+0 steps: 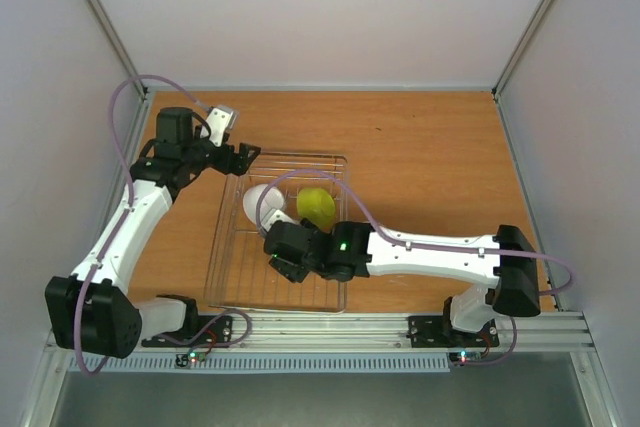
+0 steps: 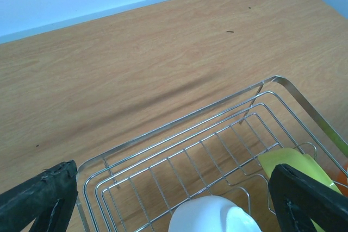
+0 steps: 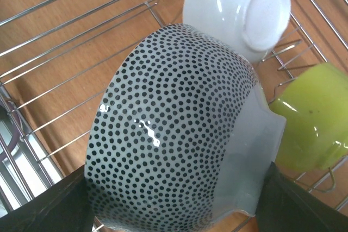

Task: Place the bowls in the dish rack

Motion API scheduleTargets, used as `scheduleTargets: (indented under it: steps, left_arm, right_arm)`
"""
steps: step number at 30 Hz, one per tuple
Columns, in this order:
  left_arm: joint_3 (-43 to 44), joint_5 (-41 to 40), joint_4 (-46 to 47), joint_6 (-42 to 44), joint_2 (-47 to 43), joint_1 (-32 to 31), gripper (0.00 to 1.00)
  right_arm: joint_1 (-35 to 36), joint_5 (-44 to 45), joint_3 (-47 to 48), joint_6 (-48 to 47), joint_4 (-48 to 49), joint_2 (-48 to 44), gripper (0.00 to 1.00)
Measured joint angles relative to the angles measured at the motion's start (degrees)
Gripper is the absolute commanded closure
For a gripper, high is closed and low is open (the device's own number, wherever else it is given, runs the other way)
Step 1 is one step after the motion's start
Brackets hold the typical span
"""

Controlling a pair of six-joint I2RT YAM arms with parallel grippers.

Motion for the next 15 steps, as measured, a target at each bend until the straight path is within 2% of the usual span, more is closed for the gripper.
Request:
scheduleTargets:
  steps: [9, 15]
  left_arm:
    - [-0.7, 0.9, 0.5, -0.4, 0.0, 0.1, 0.04]
    - [-1.0, 0.6, 0.5, -0.4, 0.0, 0.1, 0.04]
  right_arm:
    - [4.7, 3.4, 4.2, -2.2, -0.8, 2.8, 0.99]
    - [5.2, 3.4, 5.1, -3.2, -0.5, 3.4, 0.99]
